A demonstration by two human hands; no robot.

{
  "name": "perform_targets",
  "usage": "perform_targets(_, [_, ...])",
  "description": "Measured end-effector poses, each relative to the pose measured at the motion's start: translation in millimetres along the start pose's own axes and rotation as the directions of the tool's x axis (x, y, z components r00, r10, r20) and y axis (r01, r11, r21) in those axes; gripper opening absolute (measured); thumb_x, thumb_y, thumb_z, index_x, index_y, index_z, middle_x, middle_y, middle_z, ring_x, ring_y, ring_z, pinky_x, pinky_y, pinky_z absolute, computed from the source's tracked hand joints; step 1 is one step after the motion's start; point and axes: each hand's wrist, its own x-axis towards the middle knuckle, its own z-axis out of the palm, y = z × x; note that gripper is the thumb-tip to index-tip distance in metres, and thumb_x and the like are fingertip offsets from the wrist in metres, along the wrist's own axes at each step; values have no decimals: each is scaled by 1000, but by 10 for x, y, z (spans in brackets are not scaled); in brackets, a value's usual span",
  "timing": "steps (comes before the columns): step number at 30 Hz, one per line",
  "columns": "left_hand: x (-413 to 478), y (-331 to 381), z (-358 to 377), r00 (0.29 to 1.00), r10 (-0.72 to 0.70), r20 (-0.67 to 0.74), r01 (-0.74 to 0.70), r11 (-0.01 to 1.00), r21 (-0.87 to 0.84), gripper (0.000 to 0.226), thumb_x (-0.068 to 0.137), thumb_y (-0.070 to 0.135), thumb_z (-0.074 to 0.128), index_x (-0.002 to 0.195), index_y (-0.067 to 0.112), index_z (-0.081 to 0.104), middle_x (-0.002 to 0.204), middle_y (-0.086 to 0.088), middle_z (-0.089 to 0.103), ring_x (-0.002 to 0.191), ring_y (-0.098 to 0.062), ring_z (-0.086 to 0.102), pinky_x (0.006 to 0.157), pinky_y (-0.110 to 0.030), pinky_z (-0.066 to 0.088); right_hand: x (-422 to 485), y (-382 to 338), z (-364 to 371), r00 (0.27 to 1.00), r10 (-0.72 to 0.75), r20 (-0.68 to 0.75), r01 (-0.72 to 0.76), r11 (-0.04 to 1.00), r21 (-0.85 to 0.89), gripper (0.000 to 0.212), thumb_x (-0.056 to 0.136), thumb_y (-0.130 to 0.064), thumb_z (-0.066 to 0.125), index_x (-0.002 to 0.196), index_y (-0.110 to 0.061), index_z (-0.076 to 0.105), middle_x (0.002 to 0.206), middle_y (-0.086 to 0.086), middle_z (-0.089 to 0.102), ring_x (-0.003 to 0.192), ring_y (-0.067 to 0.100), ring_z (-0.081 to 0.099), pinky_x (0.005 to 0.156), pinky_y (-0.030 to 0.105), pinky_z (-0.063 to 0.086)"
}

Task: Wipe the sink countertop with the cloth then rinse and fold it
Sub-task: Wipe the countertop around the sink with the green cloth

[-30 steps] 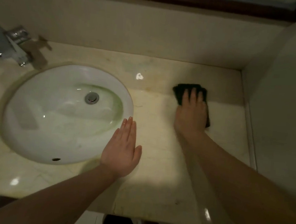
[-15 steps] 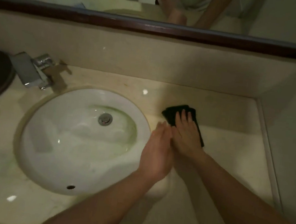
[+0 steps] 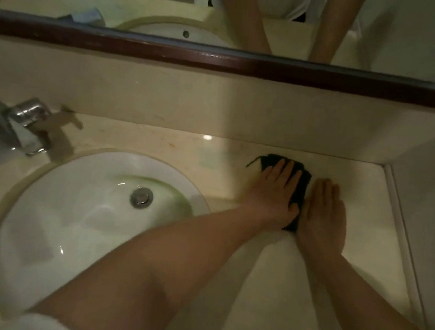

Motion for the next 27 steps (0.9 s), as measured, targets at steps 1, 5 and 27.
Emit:
perform_targets(1, [97,-95,-51,999,54,2,-54,998,17,72,97,43,33,155,12,5,163,-10,-1,149,-25,-6,119,-37,-6,32,-22,-33,1000,16,-15,-16,1000,14,59,97,-27,22,151,-1,19,158,17,20,147,31,16,117,43,21])
perform_targets(5, [207,-434,-157,999,48,-12,-47,997,59,73,97,45,36,154,10,8,163,-9,4,149,-24,-1,120,-37,-1,101,-89,-50,1000,5,11,-5,999,35,64,94,-31,19,151,-2,21,157,16,24,145,31,22,114,45,28])
perform_targets(27, [-539,-715,-59,877,-455,-156,457,889,-28,82,87,48,31,153,4,12,161,-15,12,149,-29,5,120,-40,1,257,-1014,18,999,32,41,-35,997,65,64,95,-24,33,150,3,16,158,22,19,147,37,15,119,48,14])
